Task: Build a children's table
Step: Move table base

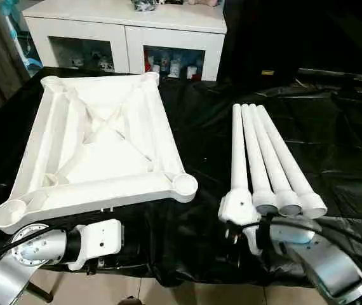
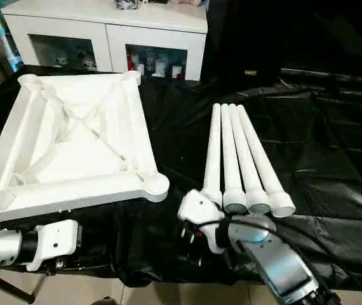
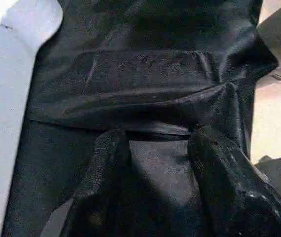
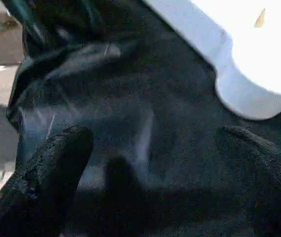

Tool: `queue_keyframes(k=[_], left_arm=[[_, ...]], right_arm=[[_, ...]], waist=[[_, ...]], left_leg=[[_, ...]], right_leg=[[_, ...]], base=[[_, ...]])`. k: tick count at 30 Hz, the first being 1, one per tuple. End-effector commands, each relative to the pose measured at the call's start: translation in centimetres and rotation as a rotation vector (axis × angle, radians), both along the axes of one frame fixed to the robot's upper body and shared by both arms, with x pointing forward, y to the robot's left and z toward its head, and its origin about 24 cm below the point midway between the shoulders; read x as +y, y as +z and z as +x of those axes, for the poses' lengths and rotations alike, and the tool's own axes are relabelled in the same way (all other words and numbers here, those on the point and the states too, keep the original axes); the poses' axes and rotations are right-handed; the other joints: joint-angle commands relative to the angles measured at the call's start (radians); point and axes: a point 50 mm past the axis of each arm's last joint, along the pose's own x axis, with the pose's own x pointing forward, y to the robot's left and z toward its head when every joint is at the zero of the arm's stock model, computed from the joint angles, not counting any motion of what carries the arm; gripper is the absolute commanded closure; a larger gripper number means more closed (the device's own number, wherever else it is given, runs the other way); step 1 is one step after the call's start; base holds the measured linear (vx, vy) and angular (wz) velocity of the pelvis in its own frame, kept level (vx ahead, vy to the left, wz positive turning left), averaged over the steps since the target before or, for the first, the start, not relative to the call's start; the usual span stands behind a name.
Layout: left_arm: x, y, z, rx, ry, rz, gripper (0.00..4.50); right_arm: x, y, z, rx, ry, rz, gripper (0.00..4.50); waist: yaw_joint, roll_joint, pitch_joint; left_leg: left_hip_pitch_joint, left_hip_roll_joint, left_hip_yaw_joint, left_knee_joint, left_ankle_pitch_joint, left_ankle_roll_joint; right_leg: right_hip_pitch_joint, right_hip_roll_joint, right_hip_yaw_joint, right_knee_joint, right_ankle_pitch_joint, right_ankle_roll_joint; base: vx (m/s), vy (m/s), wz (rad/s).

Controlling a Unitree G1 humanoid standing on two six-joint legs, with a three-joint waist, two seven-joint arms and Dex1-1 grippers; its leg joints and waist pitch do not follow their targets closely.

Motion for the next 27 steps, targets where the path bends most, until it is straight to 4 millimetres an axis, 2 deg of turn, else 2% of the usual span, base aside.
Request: queue_keyframes(k=[1,2,4,5,8,9,11,13,14,15,19,22,24,25,26,27], left_arm=[[0.3,-1.0,-0.8,0.055,-0.019,0.059,2.04],[0.3,-1.1,-1.0,0.066,-0.033,0.068,2.04],[0.5,-1.1,-1.3,0.087,-0.04,0.077,2.04],[0.7,-1.1,-1.6,0.109,-0.048,0.092,2.04],[1.6,-1.1,-2.0,0.148,-0.063,0.138,2.04],[1.6,-1.1,-2.1,0.151,-0.062,0.141,2.04],[2.2,-1.0,-2.3,0.178,-0.057,0.167,2.04],[2.7,-0.8,-2.6,0.198,-0.05,0.184,2.04],[3.0,-0.7,-2.7,0.207,-0.046,0.192,2.04],[3.7,-0.6,-3.0,0.224,-0.035,0.214,2.04],[4.6,-0.3,-3.4,0.259,-0.015,0.253,2.04],[5.4,0.0,-3.8,0.279,0.004,0.277,2.04],[6.0,1.1,-3.7,0.266,0.045,0.254,2.04],[5.8,1.9,-3.6,0.26,0.066,0.216,2.04],[5.4,2.8,-3.3,0.244,0.081,0.153,2.04],[4.8,4.0,-2.8,0.224,0.105,0.07,2.04]], right_arm=[[-0.3,0.0,0.1,-0.015,-0.003,-0.019,0.0],[-0.6,-0.1,0.0,-0.011,-0.008,-0.025,0.0],[-0.9,-0.2,-0.1,-0.005,-0.015,-0.034,0.0],[-1.3,-0.3,-0.2,0.001,-0.023,-0.047,0.0],[-2.5,-0.6,-0.4,0.013,-0.03,-0.085,0.0],[-2.5,-0.6,-0.5,0.014,-0.031,-0.088,0.0],[-3.4,-0.8,-0.6,0.023,-0.033,-0.117,0.0],[-4.2,-0.9,-0.8,0.034,-0.038,-0.141,0.0],[-4.6,-1.0,-0.8,0.039,-0.041,-0.153,0.0],[-5.6,-1.0,-0.8,0.043,-0.053,-0.188,0.0],[-6.9,-0.9,-0.6,0.038,-0.069,-0.228,0.0],[-7.6,-0.6,-0.6,0.037,-0.076,-0.241,0.0],[-8.2,0.3,-0.5,0.035,-0.075,-0.214,0.0],[-8.3,0.9,-0.5,0.034,-0.072,-0.187,0.0],[-8.2,1.5,-0.5,0.032,-0.068,-0.147,0.0],[-8.0,2.6,-0.4,0.027,-0.063,-0.089,0.0]], waist=[[-0.008,0.016,-0.042],[-0.008,0.021,-0.042],[-0.007,0.02,-0.04],[-0.008,0.024,-0.038],[-0.009,0.024,-0.036],[-0.012,0.022,-0.029],[-0.019,0.022,-0.025],[-0.024,0.02,-0.026],[-0.029,0.023,-0.028],[-0.03,0.02,-0.028],[-0.036,0.022,-0.028],[-0.045,0.021,-0.027],[-0.046,0.02,-0.028],[-0.047,0.012,-0.026],[-0.044,0.014,-0.025],[-0.044,0.011,-0.026]], left_leg=[[0.017,0.054,-0.021,-0.085,-0.265,-0.02],[0.018,0.054,-0.022,-0.085,-0.282,-0.024],[0.019,0.054,-0.023,-0.087,-0.295,-0.024],[0.02,0.054,-0.024,-0.088,-0.313,-0.026],[0.021,0.055,-0.025,-0.09,-0.332,-0.027],[0.023,0.055,-0.025,-0.093,-0.362,-0.028],[0.029,0.055,-0.029,-0.096,-0.413,-0.034],[0.029,0.054,-0.03,-0.095,-0.409,-0.031],[0.023,0.054,-0.031,-0.095,-0.395,-0.027],[0.023,0.055,-0.03,-0.095,-0.385,-0.021],[0.026,0.056,-0.029,-0.093,-0.378,-0.013],[0.023,0.054,-0.029,-0.093,-0.378,-0.005],[0.024,0.054,-0.028,-0.09,-0.377,-0.001],[0.023,0.053,-0.026,-0.09,-0.376,0.006],[0.025,0.053,-0.026,-0.087,-0.372,0.013],[0.026,0.054,-0.025,-0.087,-0.365,0.015]], right_leg=[[0.024,-0.077,0.052,-0.083,-0.117,-0.154],[0.024,-0.078,0.053,-0.086,-0.137,-0.151],[0.025,-0.078,0.054,-0.088,-0.164,-0.145],[0.022,-0.078,0.054,-0.091,-0.193,-0.142],[0.023,-0.078,0.055,-0.095,-0.225,-0.137],[0.021,-0.078,0.056,-0.1,-0.274,-0.132],[0.02,-0.083,0.057,-0.108,-0.369,-0.126],[0.021,-0.085,0.059,-0.109,-0.38,-0.123],[0.026,-0.084,0.058,-0.107,-0.37,-0.125],[0.024,-0.082,0.057,-0.108,-0.365,-0.125],[0.021,-0.081,0.056,-0.107,-0.354,-0.141],[0.023,-0.079,0.055,-0.105,-0.328,-0.155],[0.024,-0.081,0.055,-0.105,-0.328,-0.159],[0.025,-0.081,0.056,-0.107,-0.338,-0.159],[0.021,-0.083,0.057,-0.108,-0.348,-0.164],[0.023,-0.083,0.057,-0.106,-0.344,-0.167]], base=[[0.0,0.0,0.0],[0.0,0.0,0.0],[0.0,0.0,0.0],[0.0,0.0,0.0],[0.0,0.0,0.0],[0.0,0.0,0.0],[0.0,0.0,0.0],[0.0,0.0,0.0],[0.0,0.0,0.0],[0.0,0.0,0.0],[0.0,0.0,0.0],[0.0,0.0,0.0],[0.0,0.0,0.0],[0.0,0.0,0.0],[0.0,0.0,0.0],[0.0,0.0,0.0]])
